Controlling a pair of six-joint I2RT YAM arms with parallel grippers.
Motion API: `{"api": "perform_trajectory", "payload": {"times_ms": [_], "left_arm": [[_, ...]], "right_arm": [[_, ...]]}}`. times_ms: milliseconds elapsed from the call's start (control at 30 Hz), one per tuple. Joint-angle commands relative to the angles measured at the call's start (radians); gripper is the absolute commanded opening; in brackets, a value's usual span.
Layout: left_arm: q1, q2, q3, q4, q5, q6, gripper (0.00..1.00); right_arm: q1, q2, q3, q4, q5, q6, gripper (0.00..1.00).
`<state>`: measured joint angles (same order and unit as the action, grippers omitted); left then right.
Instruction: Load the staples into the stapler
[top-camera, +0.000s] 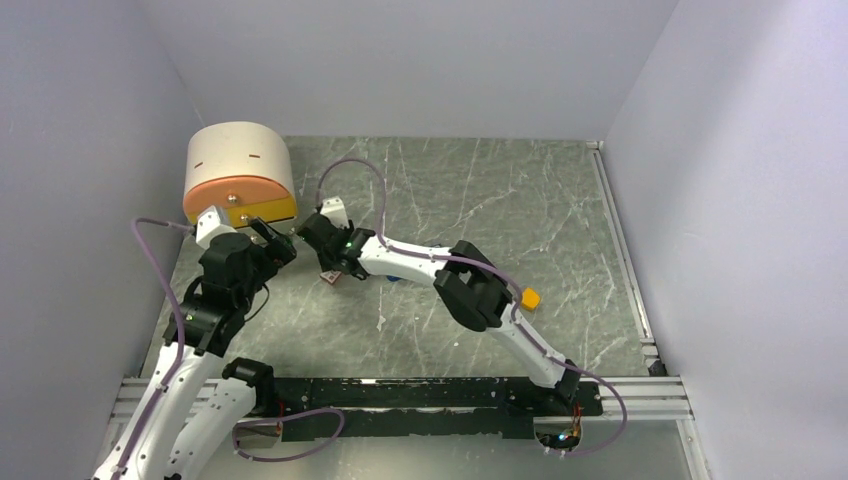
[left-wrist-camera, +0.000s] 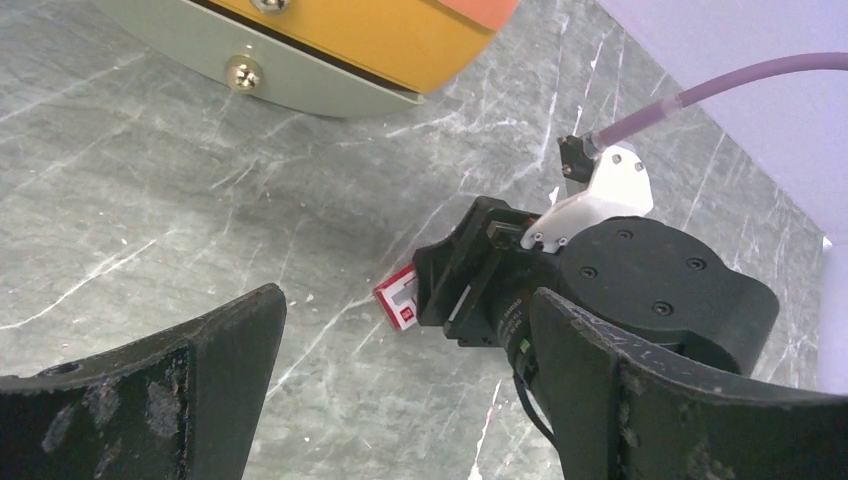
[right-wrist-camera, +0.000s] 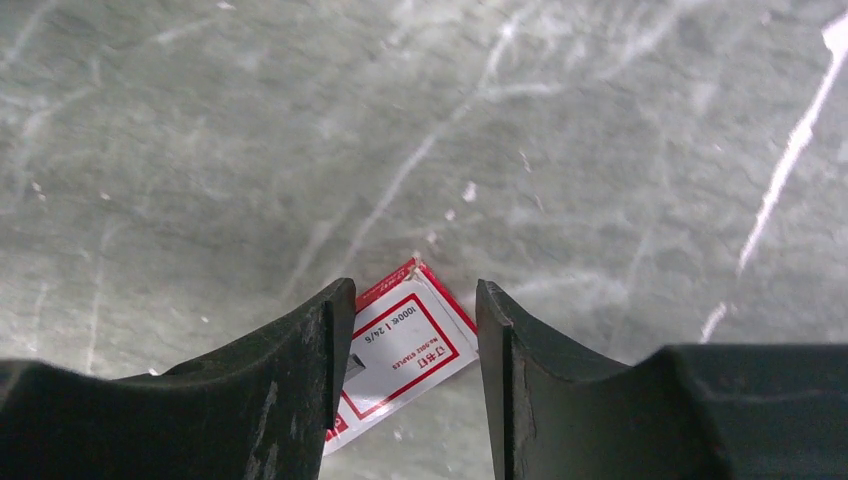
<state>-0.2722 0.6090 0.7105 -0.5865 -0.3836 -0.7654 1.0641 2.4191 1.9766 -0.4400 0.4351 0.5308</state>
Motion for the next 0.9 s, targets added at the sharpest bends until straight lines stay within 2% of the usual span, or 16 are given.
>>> {"api": "perform_trajectory", "payload": {"times_ms": [0, 133, 267, 367, 433, 533, 667, 767, 867], "left_arm": [[0.0, 0.005, -0.026, 0.04, 0.058, -0.02, 0.97], [0.001, 0.004, -0.051, 0.034, 0.083, -0.048, 0.97], [0.001, 0.002, -0.072, 0.013, 0.109, -0.078, 0.97], [0.001, -0.009, -0.083, -0.001, 0.143, -0.096, 0.92], [0.001, -0.025, -0.092, -0.01, 0.161, -0.101, 0.86], [0.001, -0.05, -0.115, -0.023, 0.17, -0.119, 0.8], [0.001, -0.048, -0.14, 0.023, 0.254, -0.137, 0.81], [0.001, 0.008, -0.161, 0.079, 0.325, -0.152, 0.85], [0.001, 0.108, -0.192, 0.134, 0.385, -0.16, 0.84]], "right_arm": [[-0.015, -0.066, -0.062, -0.122, -0.003, 0.088, 0.51], [-0.045, -0.108, -0.075, -0.103, -0.068, 0.106, 0.64], [-0.086, -0.175, -0.122, 0.002, -0.161, 0.03, 0.76], [-0.121, -0.221, -0.183, 0.102, -0.247, -0.138, 0.77], [-0.154, -0.266, -0.261, 0.213, -0.365, -0.283, 0.77], [-0.221, -0.328, -0.378, 0.363, -0.667, -0.504, 0.76], [-0.275, -0.379, -0.51, 0.513, -1.032, -0.792, 0.77], [-0.275, -0.36, -0.506, 0.485, -1.137, -0.944, 0.78], [-0.27, -0.284, -0.403, 0.336, -1.197, -1.057, 0.77]]}}
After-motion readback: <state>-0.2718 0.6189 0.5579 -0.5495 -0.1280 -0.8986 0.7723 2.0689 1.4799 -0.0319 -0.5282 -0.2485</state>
